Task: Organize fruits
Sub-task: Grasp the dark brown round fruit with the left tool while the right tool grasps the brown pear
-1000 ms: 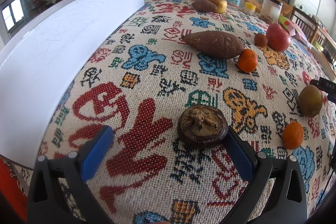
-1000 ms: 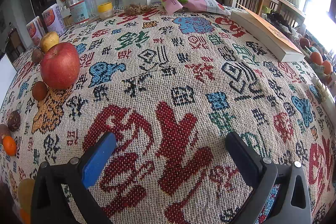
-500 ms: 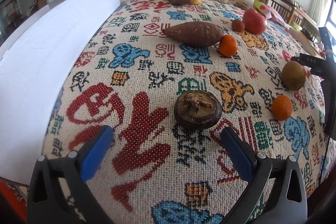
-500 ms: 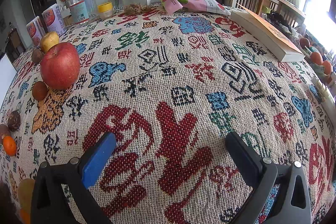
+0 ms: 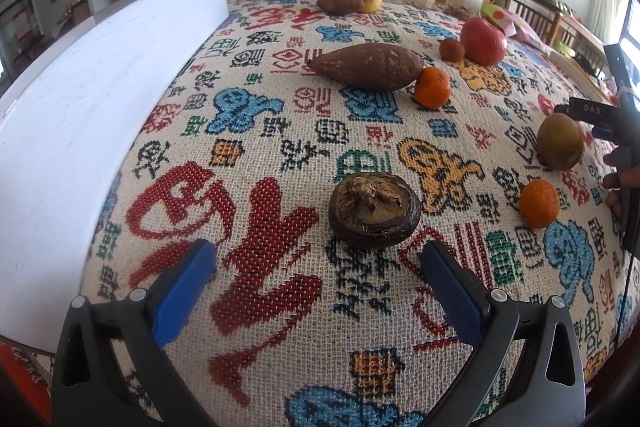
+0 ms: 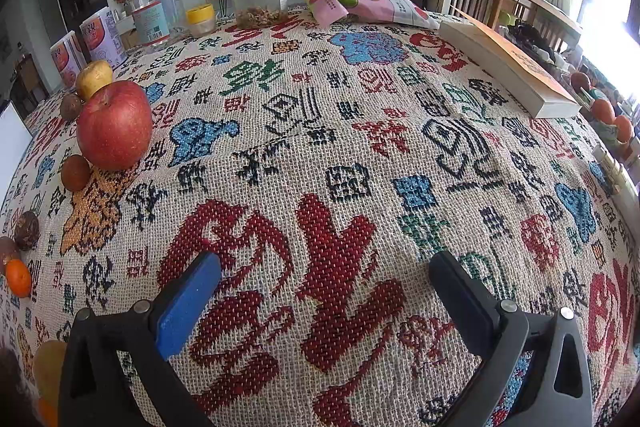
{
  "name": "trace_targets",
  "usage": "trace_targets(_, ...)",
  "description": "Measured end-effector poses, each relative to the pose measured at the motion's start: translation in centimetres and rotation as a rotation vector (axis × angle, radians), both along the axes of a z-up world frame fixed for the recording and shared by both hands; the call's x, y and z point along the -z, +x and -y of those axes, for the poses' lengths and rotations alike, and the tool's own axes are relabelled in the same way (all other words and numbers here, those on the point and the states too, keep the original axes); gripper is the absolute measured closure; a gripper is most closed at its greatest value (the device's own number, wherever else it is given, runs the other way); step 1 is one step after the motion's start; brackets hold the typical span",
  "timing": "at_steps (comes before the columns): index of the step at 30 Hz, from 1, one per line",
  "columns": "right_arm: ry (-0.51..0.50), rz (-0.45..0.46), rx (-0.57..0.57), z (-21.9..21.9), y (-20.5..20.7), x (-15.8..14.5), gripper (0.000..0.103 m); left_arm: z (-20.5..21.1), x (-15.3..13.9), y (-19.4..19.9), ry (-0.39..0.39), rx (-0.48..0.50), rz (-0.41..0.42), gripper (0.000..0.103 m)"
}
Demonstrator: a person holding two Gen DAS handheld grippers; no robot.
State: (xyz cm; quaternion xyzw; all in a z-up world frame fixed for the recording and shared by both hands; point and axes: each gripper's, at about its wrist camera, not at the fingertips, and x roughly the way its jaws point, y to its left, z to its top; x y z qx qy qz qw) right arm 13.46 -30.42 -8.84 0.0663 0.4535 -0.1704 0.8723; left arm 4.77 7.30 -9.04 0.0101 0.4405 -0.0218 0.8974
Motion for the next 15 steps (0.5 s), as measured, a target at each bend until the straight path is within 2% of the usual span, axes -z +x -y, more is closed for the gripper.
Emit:
trace_targets(4,0.018,-0.013,-0.01,0.1,0.2,-0.1,0.0,-0.2,0.0,0.0,-0.007,0.026,-0.014,0.001)
trace_targets(7,0.04,0.034,-0.022,-0.2,-3.5,-0.9,0.0,-0.5,-0.2,-0.1,-0.02,0.042,-0.016,0.001)
trace_targets(11,-0.075,0.068,-0.042,-1.7,-8.5,-1.4,0.0,-1.2,-0.7,0.3,-0.096,0.026,-0.011,0.002)
trace_targets(13,-0.083,0.066,-0.044,-1.8,-9.1,-1.5,0.0,-1.3,-1.0,1.1,-0.132,0.028,-0.012,0.002)
trace_targets(15,-0.067,0.014,-0.045,-1.6,-8.2,-0.7,0.0,-0.9,-1.1,1.7,-0.127,0.039,-0.006,0.006)
